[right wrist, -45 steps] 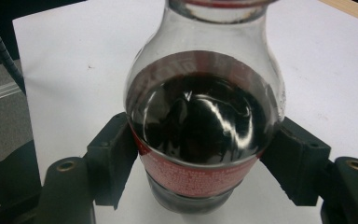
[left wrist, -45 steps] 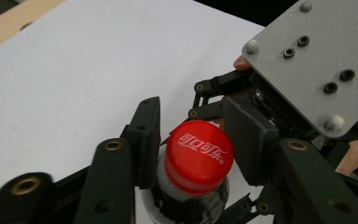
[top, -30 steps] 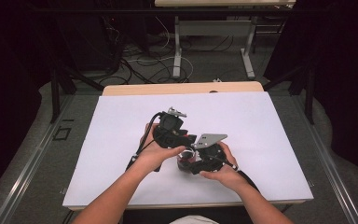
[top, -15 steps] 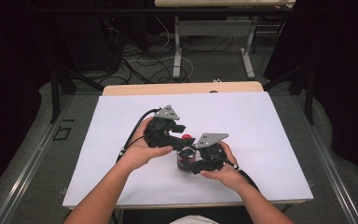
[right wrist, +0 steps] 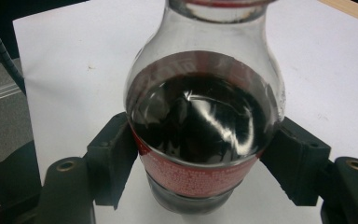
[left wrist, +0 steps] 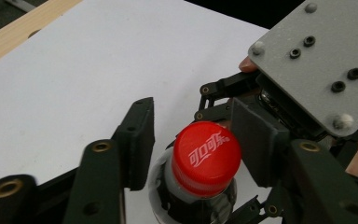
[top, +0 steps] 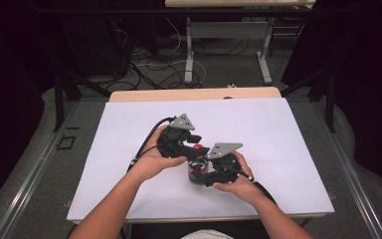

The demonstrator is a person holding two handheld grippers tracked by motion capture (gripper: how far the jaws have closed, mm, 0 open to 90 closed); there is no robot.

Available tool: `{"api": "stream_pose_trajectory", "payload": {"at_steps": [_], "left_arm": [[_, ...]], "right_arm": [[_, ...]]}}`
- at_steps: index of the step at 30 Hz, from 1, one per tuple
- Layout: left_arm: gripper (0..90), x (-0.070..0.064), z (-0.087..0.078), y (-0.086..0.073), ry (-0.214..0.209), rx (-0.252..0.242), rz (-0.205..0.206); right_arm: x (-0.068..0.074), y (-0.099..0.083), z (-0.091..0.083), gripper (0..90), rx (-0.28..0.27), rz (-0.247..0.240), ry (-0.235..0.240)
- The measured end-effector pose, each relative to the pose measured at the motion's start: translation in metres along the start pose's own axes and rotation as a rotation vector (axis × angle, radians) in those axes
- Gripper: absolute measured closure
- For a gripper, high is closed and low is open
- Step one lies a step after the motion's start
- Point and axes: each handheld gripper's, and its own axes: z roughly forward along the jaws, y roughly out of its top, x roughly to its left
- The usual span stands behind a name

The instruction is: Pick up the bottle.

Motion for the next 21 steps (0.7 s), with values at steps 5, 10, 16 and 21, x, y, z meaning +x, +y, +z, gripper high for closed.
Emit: {"api": "stream_pose_trajectory", "payload": {"at_steps": [5, 10, 16, 21], "left_arm": [[61.0, -0.007, 0.002, 0.004, 0.055, 0.018, -0.031], [61.2, -0.013, 0.003, 0.009, 0.134, 0.035, -0.176], [61.2, -0.022, 0.006, 0.011, 0.201, 0.022, -0.285], [61.2, -0.019, 0.004, 0.012, 0.172, 0.017, -0.29]], "right_arm": [[0.0, 0.0, 0.0, 29.8, -0.005, 0.001, 0.001], [0.0, 0.0, 0.0, 29.8, -0.008, 0.0, -0.006], [-0.001, 0.0, -0.001, 29.8, 0.004, 0.002, -0.002], [-0.001, 0.0, -0.002, 29.8, 0.002, 0.006, -0.002]]}}
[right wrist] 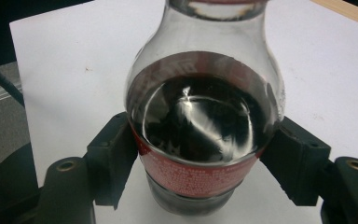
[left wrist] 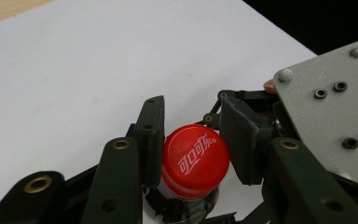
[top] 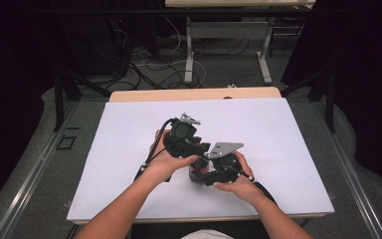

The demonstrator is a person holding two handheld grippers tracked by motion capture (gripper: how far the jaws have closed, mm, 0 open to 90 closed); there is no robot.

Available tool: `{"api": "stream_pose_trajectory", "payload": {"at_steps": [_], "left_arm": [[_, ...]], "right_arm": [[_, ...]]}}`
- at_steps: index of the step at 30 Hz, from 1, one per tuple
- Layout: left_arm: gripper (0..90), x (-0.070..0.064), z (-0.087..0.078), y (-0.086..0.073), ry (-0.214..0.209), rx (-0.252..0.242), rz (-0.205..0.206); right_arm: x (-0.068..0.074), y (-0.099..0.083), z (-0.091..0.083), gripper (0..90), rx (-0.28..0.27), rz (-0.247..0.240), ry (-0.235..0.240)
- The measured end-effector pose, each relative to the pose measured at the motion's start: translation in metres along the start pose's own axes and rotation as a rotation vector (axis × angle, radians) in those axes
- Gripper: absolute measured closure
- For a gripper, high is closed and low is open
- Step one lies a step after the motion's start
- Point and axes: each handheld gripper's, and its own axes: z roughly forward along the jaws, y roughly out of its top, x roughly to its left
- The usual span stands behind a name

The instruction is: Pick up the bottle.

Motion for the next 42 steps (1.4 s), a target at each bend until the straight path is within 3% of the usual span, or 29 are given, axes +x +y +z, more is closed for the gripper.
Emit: {"api": "stream_pose_trajectory", "payload": {"at_steps": [2, 4, 6, 7, 10, 12, 13, 15, 26, 36, 42], "left_arm": [[61.0, 0.0, -0.001, 0.0, -0.002, -0.004, -0.013], [61.0, 0.002, -0.003, 0.0, -0.002, 0.002, 0.01], [61.1, 0.001, -0.003, 0.0, -0.001, -0.008, -0.011], [61.1, 0.003, -0.005, 0.001, -0.004, -0.001, 0.013], [61.2, 0.005, -0.007, 0.002, -0.005, -0.01, -0.01], [61.3, 0.009, -0.011, 0.003, -0.001, -0.001, 0.013], [61.3, 0.01, -0.011, 0.003, 0.002, -0.013, -0.007], [61.3, 0.013, -0.014, 0.004, 0.004, -0.011, 0.002], [61.4, 0.038, -0.018, 0.0, 0.041, -0.03, -0.048], [61.5, 0.064, -0.02, -0.017, 0.05, -0.047, -0.119], [61.5, 0.073, -0.02, -0.027, 0.073, -0.052, -0.14]], "right_arm": [[0.0, 0.0, 0.0, 29.8, -0.012, 0.002, -0.004], [0.0, 0.0, 0.0, 29.8, 0.0, -0.001, -0.002], [0.0, 0.0, 0.0, 29.8, 0.001, -0.002, -0.002], [0.0, 0.0, 0.001, 29.8, 0.002, 0.0, -0.002], [-0.001, -0.001, 0.002, 29.8, -0.014, -0.001, -0.01], [-0.001, -0.001, 0.002, 29.8, -0.014, 0.0, -0.01], [-0.001, -0.001, 0.001, 29.8, -0.01, 0.004, -0.008], [-0.002, -0.001, 0.001, 29.8, -0.006, 0.003, -0.01], [-0.006, -0.002, 0.001, 29.8, -0.017, 0.009, -0.027], [-0.012, -0.004, 0.0, 29.8, -0.016, 0.018, -0.051], [-0.014, -0.004, -0.001, 29.8, -0.022, 0.019, -0.068]]}}
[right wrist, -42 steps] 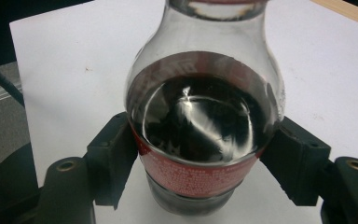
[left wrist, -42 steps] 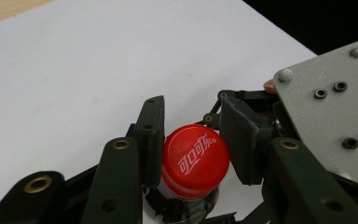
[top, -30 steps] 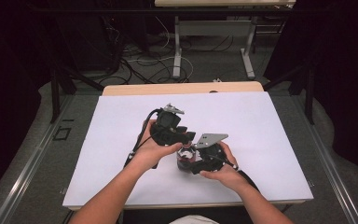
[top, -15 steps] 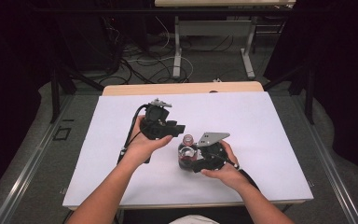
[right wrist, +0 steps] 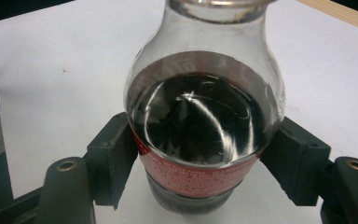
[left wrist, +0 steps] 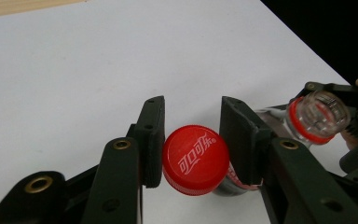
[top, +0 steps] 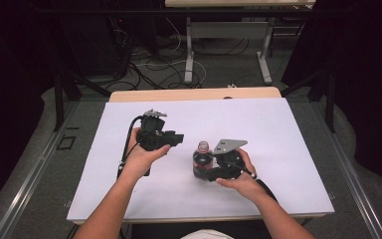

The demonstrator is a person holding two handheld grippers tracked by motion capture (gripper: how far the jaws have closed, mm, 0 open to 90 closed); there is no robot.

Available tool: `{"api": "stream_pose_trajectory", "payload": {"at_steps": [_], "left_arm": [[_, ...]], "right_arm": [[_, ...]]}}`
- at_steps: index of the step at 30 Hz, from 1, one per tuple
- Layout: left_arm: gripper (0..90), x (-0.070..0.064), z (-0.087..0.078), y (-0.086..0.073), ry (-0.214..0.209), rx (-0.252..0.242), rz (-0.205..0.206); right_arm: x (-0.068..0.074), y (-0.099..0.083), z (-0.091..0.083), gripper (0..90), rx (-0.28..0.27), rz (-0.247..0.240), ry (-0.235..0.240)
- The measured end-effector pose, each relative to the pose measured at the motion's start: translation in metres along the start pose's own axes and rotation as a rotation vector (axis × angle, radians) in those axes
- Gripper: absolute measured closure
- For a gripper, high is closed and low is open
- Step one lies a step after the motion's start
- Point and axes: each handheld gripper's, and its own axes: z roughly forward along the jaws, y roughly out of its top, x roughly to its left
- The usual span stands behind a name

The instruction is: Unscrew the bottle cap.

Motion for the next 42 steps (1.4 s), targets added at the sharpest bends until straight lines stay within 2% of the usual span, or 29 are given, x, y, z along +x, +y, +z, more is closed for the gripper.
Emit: {"api": "stream_pose_trajectory", "payload": {"at_steps": [7, 12, 13, 14, 18, 22, 23, 29, 30, 31, 36, 38, 39, 42], "left_arm": [[61.5, 0.014, -0.002, -0.011, 0.013, -0.02, -0.025], [61.5, 0.025, -0.005, -0.021, 0.016, -0.043, -0.063], [61.5, 0.028, -0.006, -0.023, 0.01, -0.043, -0.065], [61.5, 0.03, -0.006, -0.024, 0.014, -0.043, -0.072], [61.5, 0.037, -0.008, -0.028, 0.02, -0.035, -0.085], [61.5, 0.041, -0.011, -0.03, 0.024, -0.055, -0.104], [61.5, 0.042, -0.012, -0.031, 0.022, -0.051, -0.102], [61.5, 0.046, -0.013, -0.035, 0.024, -0.043, -0.119], [61.5, 0.047, -0.013, -0.036, 0.025, -0.053, -0.118], [61.5, 0.048, -0.014, -0.036, 0.022, -0.044, -0.117], [61.5, 0.05, -0.014, -0.036, 0.024, -0.059, -0.127], [61.5, 0.051, -0.016, -0.036, 0.019, -0.046, -0.124], [61.5, 0.051, -0.015, -0.037, 0.021, -0.059, -0.128], [61.5, 0.052, -0.015, -0.037, 0.022, -0.061, -0.131]], "right_arm": [[-0.008, 0.003, -0.002, 29.8, -0.006, 0.013, -0.034], [-0.017, 0.007, -0.002, 29.8, -0.009, 0.024, -0.065], [-0.019, 0.008, -0.003, 29.8, 0.006, 0.023, -0.063], [-0.021, 0.009, -0.001, 29.8, -0.01, 0.028, -0.078], [-0.029, 0.014, 0.004, 29.8, -0.012, 0.042, -0.104], [-0.038, 0.021, 0.01, 29.8, -0.011, 0.065, -0.133], [-0.041, 0.022, 0.012, 29.8, -0.023, 0.069, -0.136], [-0.054, 0.032, 0.024, 29.8, -0.016, 0.098, -0.172], [-0.055, 0.033, 0.025, 29.8, -0.013, 0.098, -0.175], [-0.057, 0.034, 0.028, 29.8, -0.017, 0.095, -0.175], [-0.062, 0.038, 0.04, 29.8, -0.025, 0.113, -0.19], [-0.061, 0.039, 0.045, 29.8, -0.019, 0.111, -0.201], [-0.062, 0.039, 0.046, 29.8, 0.002, 0.106, -0.191], [-0.063, 0.038, 0.054, 29.8, -0.022, 0.118, -0.202]]}}
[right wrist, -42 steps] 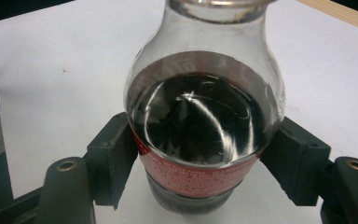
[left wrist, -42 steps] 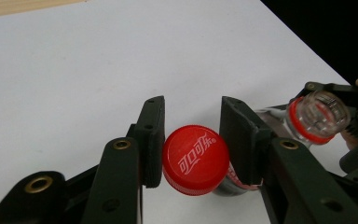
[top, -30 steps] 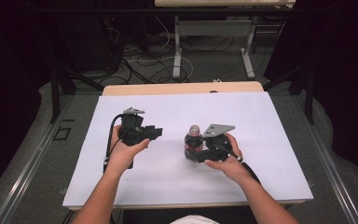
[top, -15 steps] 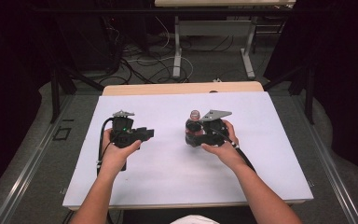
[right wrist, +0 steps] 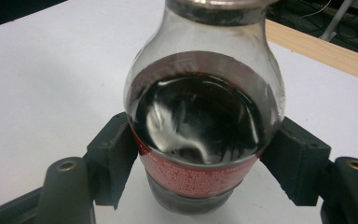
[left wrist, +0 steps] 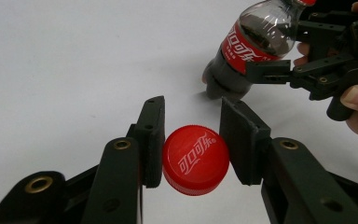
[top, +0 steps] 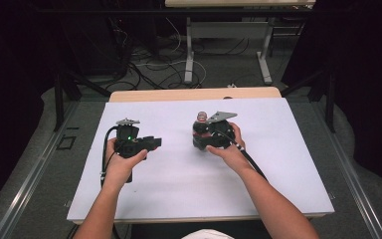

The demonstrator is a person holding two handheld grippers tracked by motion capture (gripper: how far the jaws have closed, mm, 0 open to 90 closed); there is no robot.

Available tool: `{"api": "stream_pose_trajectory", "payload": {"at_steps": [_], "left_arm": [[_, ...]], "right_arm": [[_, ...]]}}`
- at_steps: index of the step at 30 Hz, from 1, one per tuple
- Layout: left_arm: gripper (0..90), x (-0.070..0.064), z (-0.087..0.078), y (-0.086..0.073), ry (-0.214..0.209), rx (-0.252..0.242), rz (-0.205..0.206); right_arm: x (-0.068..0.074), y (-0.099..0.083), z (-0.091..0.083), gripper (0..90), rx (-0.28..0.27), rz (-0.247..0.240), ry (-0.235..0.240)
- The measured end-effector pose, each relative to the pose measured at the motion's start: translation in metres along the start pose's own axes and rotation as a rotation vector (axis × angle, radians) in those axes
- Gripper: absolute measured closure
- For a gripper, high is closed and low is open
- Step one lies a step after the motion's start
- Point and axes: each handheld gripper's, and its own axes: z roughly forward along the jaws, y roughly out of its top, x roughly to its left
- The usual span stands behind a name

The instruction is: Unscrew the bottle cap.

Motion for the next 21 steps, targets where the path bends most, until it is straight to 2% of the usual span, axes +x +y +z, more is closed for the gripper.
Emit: {"api": "stream_pose_trajectory", "payload": {"at_steps": [2, 3, 6, 7, 9, 10, 11, 12, 14, 21], "left_arm": [[61.5, 0.0, 0.0, 0.0, -0.001, 0.009, 0.005], [61.5, 0.0, 0.0, 0.0, -0.002, 0.007, 0.004], [61.5, -0.001, 0.0, -0.001, -0.001, 0.006, 0.004], [61.5, -0.001, 0.001, -0.001, -0.001, 0.006, 0.004], [61.6, 0.0, 0.001, -0.001, -0.001, 0.006, 0.005], [61.5, 0.0, 0.001, -0.001, -0.001, 0.006, 0.005], [61.5, 0.0, 0.001, -0.001, -0.001, 0.005, 0.002], [61.5, 0.0, 0.001, -0.001, 0.0, 0.005, -0.004], [61.5, 0.0, 0.001, -0.001, -0.002, 0.01, -0.003], [61.6, 0.001, 0.0, -0.002, -0.006, 0.014, 0.002]], "right_arm": [[-0.001, 0.0, 0.002, 29.8, 0.028, -0.007, 0.007], [-0.001, -0.002, 0.005, 29.8, 0.004, -0.007, -0.006], [-0.004, -0.003, 0.009, 29.7, 0.018, -0.016, -0.006], [-0.004, -0.003, 0.01, 29.8, 0.016, -0.003, -0.008], [-0.006, -0.004, 0.012, 29.8, 0.021, -0.016, -0.012], [-0.005, -0.004, 0.013, 29.8, 0.022, -0.001, -0.011], [-0.006, -0.004, 0.013, 29.8, 0.02, -0.005, -0.013], [-0.007, -0.003, 0.013, 29.7, 0.04, -0.005, -0.014], [-0.01, -0.004, 0.015, 29.7, 0.014, 0.0, -0.021], [-0.019, -0.004, 0.021, 29.8, 0.009, 0.015, -0.031]]}}
